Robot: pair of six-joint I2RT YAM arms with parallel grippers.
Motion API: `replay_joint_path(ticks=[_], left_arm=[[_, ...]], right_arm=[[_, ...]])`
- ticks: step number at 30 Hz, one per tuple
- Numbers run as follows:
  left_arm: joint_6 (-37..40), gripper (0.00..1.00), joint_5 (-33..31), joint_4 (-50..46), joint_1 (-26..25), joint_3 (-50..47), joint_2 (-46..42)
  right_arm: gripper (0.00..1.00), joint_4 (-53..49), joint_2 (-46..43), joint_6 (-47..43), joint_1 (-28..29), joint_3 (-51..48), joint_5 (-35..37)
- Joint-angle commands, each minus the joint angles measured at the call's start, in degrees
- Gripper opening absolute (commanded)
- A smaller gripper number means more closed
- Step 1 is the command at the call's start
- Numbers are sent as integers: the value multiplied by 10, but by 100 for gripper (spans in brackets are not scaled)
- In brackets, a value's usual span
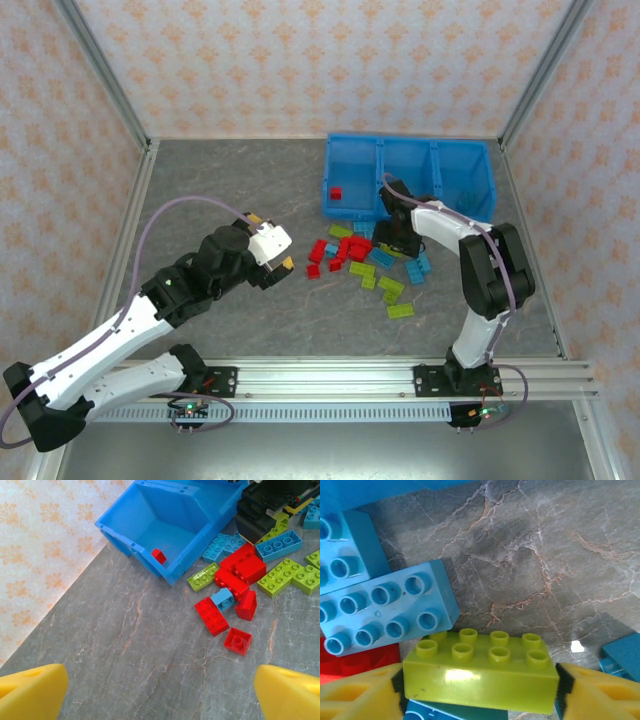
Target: Sort the legos into containers by color
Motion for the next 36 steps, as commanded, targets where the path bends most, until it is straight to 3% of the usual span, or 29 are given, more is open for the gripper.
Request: replay_joint_path(ticks=[1,6,10,14,24,29,32,36], left_arm=[[17,96,5,27,3,-8,-19],[18,97,24,32,4,-17,-36],[17,100,37,49,5,-29,-52],[21,100,48,52,17,-34,-47],[10,100,82,45,56,-35,-15],[13,100,80,46,58,-46,-14],[14,100,81,45,59,-46,-14],[15,100,84,45,60,-45,-16]], right_arm=[[67,-7,3,6,2,6,12],[58,-17,-46,12,1,-3,39],[52,-6,-136,26,2,-19,60],[52,7,-180,40,-4,13,119],[53,-4,61,44,-95,285,59],[62,-83,189,35,-109,463,29],[72,-116,210,35,-109,520,25],[80,-124,169,30,-109,506,36]])
